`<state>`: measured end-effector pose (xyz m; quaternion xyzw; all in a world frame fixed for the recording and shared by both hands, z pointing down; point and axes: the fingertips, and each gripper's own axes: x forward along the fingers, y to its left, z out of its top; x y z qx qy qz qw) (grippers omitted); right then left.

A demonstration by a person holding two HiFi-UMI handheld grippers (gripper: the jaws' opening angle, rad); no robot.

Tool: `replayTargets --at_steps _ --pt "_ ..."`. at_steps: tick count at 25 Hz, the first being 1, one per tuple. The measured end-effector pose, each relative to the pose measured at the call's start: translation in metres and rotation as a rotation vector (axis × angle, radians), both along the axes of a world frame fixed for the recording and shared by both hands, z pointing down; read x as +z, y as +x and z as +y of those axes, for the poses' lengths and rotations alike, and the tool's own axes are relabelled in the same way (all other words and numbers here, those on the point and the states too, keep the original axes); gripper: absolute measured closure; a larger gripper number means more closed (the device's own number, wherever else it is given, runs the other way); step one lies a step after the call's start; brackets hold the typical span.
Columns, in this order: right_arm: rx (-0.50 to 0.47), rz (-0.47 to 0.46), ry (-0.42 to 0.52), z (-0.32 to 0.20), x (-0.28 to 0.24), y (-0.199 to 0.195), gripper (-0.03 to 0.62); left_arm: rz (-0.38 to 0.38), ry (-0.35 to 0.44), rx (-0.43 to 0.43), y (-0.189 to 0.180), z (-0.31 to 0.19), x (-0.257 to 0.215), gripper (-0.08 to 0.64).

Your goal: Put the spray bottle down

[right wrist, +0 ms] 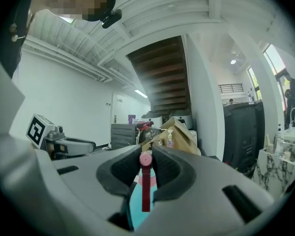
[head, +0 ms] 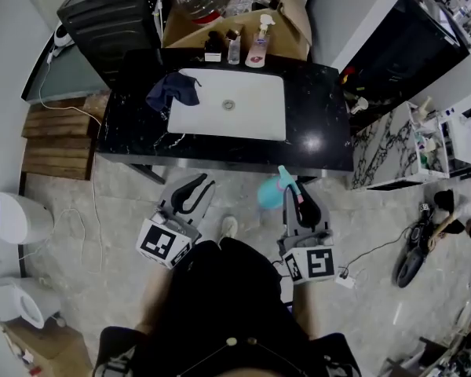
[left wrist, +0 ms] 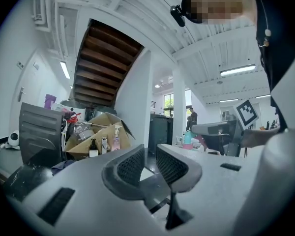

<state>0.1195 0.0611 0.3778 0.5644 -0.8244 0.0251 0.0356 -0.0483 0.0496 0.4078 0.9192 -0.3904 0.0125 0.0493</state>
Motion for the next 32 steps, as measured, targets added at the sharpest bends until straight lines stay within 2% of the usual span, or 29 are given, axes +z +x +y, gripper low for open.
replayTargets --at_steps 7,12,18,22,26,32 --pt "-0.018 0.043 0.000 -0.065 0.009 0.016 0.523 0.030 -0.037 -0.041 0.008 -0.040 0.008 0.485" --pt "-0.018 0.052 0.004 -0.109 0.011 0.030 0.523 0.024 -0.062 -0.030 0.017 -0.067 0.015 0.484" --pt "-0.033 0.106 0.003 -0.162 0.018 0.039 0.523 0.015 -0.069 -0.003 0.026 -0.109 0.023 0.483" --pt "-0.075 0.108 -0.004 -0.211 0.023 0.045 0.523 0.004 -0.084 0.006 0.027 -0.146 0.027 0.483" --pt "-0.070 0.090 -0.003 -0.256 0.023 0.053 0.523 -0.009 -0.093 0.011 0.024 -0.180 0.033 0.483" --pt "-0.116 0.053 0.053 -0.319 0.025 0.054 0.523 -0.015 -0.121 0.003 0.021 -0.222 0.040 0.483"
